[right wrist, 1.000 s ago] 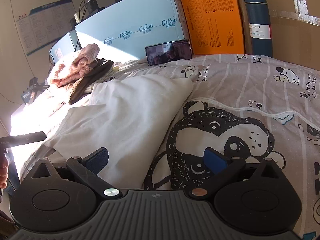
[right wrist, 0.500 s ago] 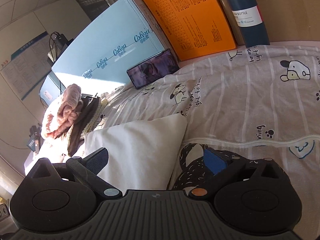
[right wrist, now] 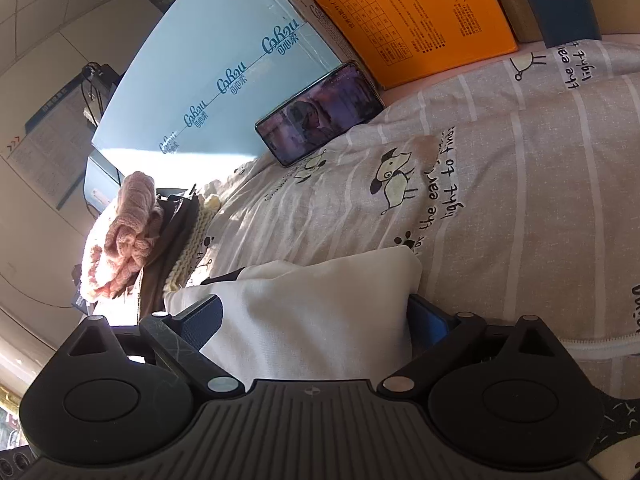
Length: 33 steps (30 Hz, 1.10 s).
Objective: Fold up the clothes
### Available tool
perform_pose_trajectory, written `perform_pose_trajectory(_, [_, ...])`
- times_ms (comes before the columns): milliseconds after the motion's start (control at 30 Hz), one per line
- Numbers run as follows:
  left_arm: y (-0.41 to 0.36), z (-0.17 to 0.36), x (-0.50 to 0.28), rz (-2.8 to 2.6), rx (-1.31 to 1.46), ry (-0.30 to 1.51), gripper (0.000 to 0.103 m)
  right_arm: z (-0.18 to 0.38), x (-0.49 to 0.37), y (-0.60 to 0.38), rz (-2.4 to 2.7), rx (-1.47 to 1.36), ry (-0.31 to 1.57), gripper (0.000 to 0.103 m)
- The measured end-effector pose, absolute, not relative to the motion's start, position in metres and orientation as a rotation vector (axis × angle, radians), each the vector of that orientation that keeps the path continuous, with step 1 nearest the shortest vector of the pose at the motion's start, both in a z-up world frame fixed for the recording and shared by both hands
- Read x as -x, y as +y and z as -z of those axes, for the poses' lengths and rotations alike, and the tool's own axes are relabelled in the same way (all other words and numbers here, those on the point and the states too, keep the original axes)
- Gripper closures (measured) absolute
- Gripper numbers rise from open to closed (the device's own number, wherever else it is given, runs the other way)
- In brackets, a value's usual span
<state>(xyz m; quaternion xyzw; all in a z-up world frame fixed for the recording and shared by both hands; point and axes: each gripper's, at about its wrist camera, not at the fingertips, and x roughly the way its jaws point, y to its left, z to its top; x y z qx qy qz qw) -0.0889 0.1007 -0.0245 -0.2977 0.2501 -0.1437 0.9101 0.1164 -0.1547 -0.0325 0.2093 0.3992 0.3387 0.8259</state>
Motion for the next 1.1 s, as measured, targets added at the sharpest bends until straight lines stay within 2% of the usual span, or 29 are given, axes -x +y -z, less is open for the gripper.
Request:
perform_pose_trajectory(100, [0.097,0.025,0.083,0.278,0.624,0.495,0.0,0.035,-0.113,-0.158,-0.72,-0.442,0.813,0.035])
perform_pose_trajectory(167, [0.097,0.025,0.082,0.262,0.631,0.489,0.001,0.035,-0.111,-0.161,-0.735,-0.449,0.794,0.055])
perform_pose_trajectory(200, [0.096,0.025,0.081,0.25,0.63,0.489,0.003,0.034,-0.11,-0.163,-0.754,-0.457,0.784,0.061])
perform_pose_trajectory(233, [0.095,0.024,0.081,0.233,0.625,0.491,0.006,0.034,-0.108,-0.163,-0.781,-0.466,0.776,0.07])
perform_pose_trajectory(267, [0.095,0.024,0.081,0.221,0.62,0.494,0.007,0.032,-0.105,-0.162,-0.792,-0.458,0.766,0.074])
perform_pose_trajectory(367, [0.096,0.023,0.081,0.18,0.623,0.502,0.024,0.026,-0.097,-0.158,-0.799,-0.413,0.721,0.081])
perform_pose_trajectory(400, [0.098,0.023,0.081,0.172,0.627,0.509,0.038,0.024,-0.095,-0.159,-0.804,-0.411,0.713,0.082])
perform_pose_trajectory(433, [0.1,0.023,0.081,0.165,0.63,0.515,0.059,0.021,-0.093,-0.16,-0.809,-0.41,0.702,0.084])
perform_pose_trajectory(467, [0.1,0.022,0.08,0.166,0.623,0.522,0.063,0.016,-0.091,-0.162,-0.813,-0.41,0.688,0.085])
perform_pose_trajectory(667, [0.078,-0.004,0.08,0.212,0.559,0.437,0.066,-0.017,-0.074,-0.188,-0.826,-0.409,0.569,0.092])
perform_pose_trajectory(733, [0.066,-0.014,0.074,0.246,0.528,0.414,0.07,-0.029,-0.067,-0.203,-0.819,-0.409,0.518,0.092])
perform_pose_trajectory(900, [0.023,-0.038,0.055,0.35,0.415,0.342,0.072,-0.051,-0.058,-0.25,-0.715,-0.401,0.414,0.092])
perform_pose_trajectory(967, [0.014,-0.037,0.047,0.335,0.386,0.354,0.074,-0.055,-0.059,-0.268,-0.68,-0.411,0.398,0.092])
perform_pose_trajectory(1000, [0.009,-0.037,0.044,0.327,0.371,0.36,0.079,-0.057,-0.059,-0.276,-0.665,-0.409,0.387,0.092])
perform_pose_trajectory(1100, [-0.005,-0.036,0.033,0.304,0.328,0.378,0.077,-0.056,-0.062,-0.297,-0.617,-0.401,0.391,0.092])
